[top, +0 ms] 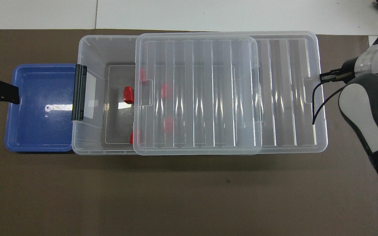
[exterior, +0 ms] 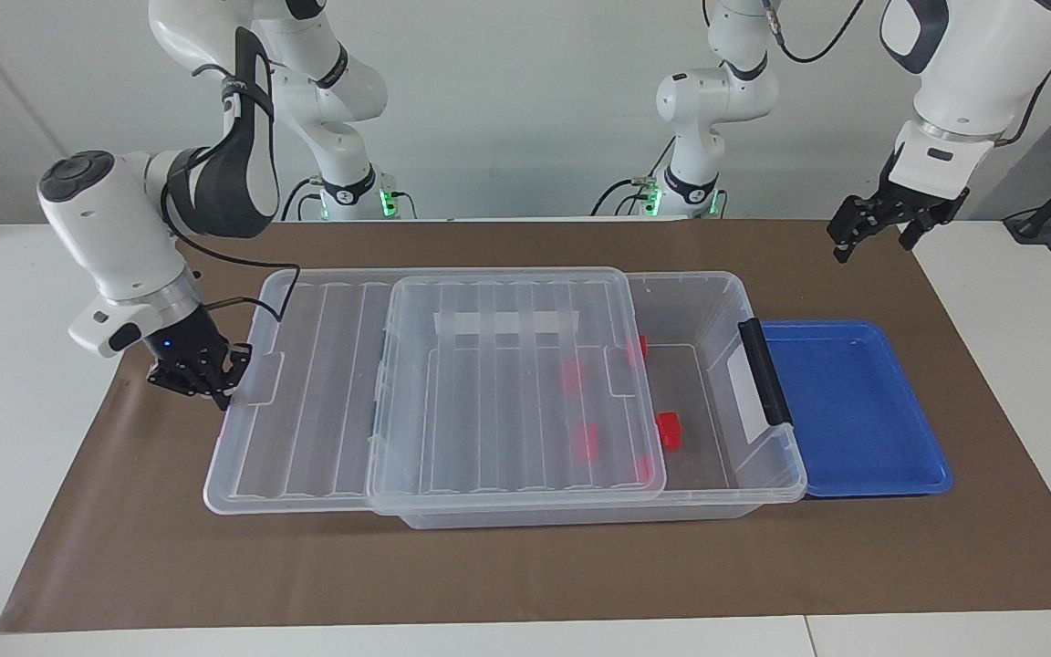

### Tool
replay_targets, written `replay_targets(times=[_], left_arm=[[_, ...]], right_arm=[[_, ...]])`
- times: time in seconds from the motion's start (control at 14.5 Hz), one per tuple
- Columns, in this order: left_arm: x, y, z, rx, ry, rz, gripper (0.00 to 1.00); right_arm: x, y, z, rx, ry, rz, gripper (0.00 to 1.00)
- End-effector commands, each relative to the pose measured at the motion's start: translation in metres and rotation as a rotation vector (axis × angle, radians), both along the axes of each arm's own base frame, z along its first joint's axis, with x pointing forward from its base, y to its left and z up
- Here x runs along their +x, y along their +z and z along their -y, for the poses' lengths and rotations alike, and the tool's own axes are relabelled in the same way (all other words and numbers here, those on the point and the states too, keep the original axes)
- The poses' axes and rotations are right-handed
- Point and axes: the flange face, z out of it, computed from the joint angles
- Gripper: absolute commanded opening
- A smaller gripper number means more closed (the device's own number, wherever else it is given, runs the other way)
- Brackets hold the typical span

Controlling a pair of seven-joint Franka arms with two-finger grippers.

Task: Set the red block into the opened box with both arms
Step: 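Slide the clear lid back over the box with the right gripper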

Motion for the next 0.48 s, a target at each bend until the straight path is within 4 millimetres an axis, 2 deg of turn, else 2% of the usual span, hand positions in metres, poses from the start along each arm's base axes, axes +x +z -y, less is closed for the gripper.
replay_targets(times=[0.0, 0.14, 0.41], left_arm=[[-0.005, 0.014, -0.004, -0.075, -0.032, 0.029, 1.0], [-0.008, 0.017, -0.006, -0.162, -0.01, 0.035, 1.0], [-0.01, 0.015, 0.002, -0.163, -0.022, 0.034, 1.0]], right_arm=[[0.002, -0.002, -0.035, 0.038, -0.028, 0.01, 0.0], [0.001, -0.002, -0.055, 0.05, -0.047, 0.009, 0.0], [-0.003, -0.001, -0.094, 0.065, -0.054, 0.001, 0.0]])
